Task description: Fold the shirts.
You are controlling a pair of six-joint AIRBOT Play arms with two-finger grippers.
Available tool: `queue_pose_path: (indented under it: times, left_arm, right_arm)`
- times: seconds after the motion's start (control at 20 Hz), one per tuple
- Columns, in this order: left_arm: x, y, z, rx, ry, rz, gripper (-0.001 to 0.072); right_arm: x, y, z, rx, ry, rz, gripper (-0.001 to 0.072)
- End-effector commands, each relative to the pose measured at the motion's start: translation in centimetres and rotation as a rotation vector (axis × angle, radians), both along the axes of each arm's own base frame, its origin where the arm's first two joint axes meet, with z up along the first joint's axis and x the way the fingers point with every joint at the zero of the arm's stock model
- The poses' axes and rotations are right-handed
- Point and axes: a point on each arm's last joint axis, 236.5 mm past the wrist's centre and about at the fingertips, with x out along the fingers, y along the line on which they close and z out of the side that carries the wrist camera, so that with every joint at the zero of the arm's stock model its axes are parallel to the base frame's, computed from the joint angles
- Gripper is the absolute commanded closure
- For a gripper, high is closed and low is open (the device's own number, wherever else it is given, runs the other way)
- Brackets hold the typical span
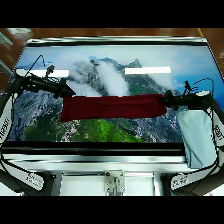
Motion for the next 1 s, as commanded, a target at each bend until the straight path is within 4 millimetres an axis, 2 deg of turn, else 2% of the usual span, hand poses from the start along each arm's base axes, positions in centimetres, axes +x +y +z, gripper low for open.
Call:
queue_pose_path:
  times: [0.0, 0.15, 0.3, 0.35, 0.45, 0.55, 0.65, 0.85, 0.95]
  left_arm:
    - [1.5, -4.0, -0.4, 0.030, -0.083, -0.001, 0.0671]
    - [0.0, -11.5, -1.5, 0.042, -0.120, -0.097, 0.0672]
    - [-1.6, -20.0, -2.8, -0.004, -0.149, -0.128, 0.0672]
    - [-2.3, -22.5, -3.3, -0.026, -0.148, -0.130, 0.0672]
    - [-3.5, -26.2, -4.3, -0.067, -0.128, -0.118, 0.0672]
    - [-4.2, -29.1, -4.2, -0.150, -0.128, -0.113, 0.0671]
    - [-4.6, -31.4, -3.3, -0.246, -0.129, -0.107, 0.0672]
    - [-4.1, -34.4, -3.7, -0.323, -0.095, -0.094, 0.0672]
    - [-4.9, -36.3, -4.0, -0.373, -0.039, -0.095, 0.0673]
  right_arm:
    - [-0.1, 0.1, 5.7, -0.014, -0.110, 0.040, 0.0638]
    - [-1.6, 1.4, 11.8, -0.017, -0.193, 0.093, 0.0638]
    - [-3.9, 2.8, 17.0, -0.004, -0.243, 0.130, 0.0638]
    - [-4.6, 3.2, 18.5, -0.005, -0.260, 0.136, 0.0638]
    - [-5.7, 3.7, 21.2, -0.009, -0.294, 0.128, 0.0638]
    - [-6.7, 4.2, 23.2, -0.008, -0.317, 0.121, 0.0638]
    - [-7.5, 4.6, 24.3, -0.003, -0.326, 0.120, 0.0638]
    - [-8.6, 5.4, 25.3, 0.025, -0.316, 0.134, 0.0638]
    - [-8.8, 5.8, 25.7, 0.047, -0.315, 0.136, 0.0638]
